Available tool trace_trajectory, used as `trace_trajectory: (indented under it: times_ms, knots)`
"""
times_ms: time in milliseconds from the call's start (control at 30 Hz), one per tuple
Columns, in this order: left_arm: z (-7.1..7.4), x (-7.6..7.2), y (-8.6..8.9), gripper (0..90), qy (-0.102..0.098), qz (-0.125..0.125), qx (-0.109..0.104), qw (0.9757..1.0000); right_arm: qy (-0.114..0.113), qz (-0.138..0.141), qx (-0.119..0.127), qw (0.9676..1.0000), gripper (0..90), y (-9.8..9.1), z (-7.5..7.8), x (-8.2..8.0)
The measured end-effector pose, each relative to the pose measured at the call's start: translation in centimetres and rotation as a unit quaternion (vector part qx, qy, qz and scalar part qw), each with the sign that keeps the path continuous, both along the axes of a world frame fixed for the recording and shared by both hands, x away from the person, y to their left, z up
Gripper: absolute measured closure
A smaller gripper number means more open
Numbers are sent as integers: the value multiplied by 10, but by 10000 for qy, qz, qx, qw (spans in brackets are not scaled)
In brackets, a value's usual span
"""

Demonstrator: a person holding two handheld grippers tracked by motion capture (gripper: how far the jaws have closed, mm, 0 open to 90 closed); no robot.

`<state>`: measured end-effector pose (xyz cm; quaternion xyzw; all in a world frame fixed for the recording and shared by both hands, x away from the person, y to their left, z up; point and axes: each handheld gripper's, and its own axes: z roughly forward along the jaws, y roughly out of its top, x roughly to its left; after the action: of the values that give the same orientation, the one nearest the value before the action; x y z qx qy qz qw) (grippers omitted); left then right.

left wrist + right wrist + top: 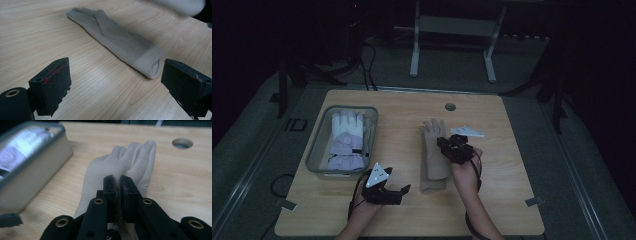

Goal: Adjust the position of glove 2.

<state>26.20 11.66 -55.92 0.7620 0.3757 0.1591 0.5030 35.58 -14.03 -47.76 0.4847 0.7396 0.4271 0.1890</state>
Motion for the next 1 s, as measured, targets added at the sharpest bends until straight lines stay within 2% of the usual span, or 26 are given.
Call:
trace_trajectory:
  times_ms: [233, 467, 633, 767, 867, 1000]
  knots:
    - [0, 0, 0, 95, 12, -18, 25, 10000, 425, -66, -81, 9990, 834, 10, -32, 5]
    - [-1, 0, -1, 95, 5, -37, 40, 10000, 667, -67, -42, 9977, 820, 14, -50, 3]
    - [-1, 0, 0, 95, 14, -32, 33, 10000, 839, -7, -224, 9962, 774, 18, -64, 2]
    - [-1, 1, 0, 95, 13, -27, 12, 10000, 862, 55, -126, 9962, 650, 15, -60, 2]
    - [-2, 2, 1, 95, 68, -47, 4, 10000, 668, 236, -115, 9974, 479, 11, -52, 1]
    - [-2, 2, 0, 95, 66, -38, -12, 10000, 475, 271, -60, 9985, 388, 1, -43, 1]
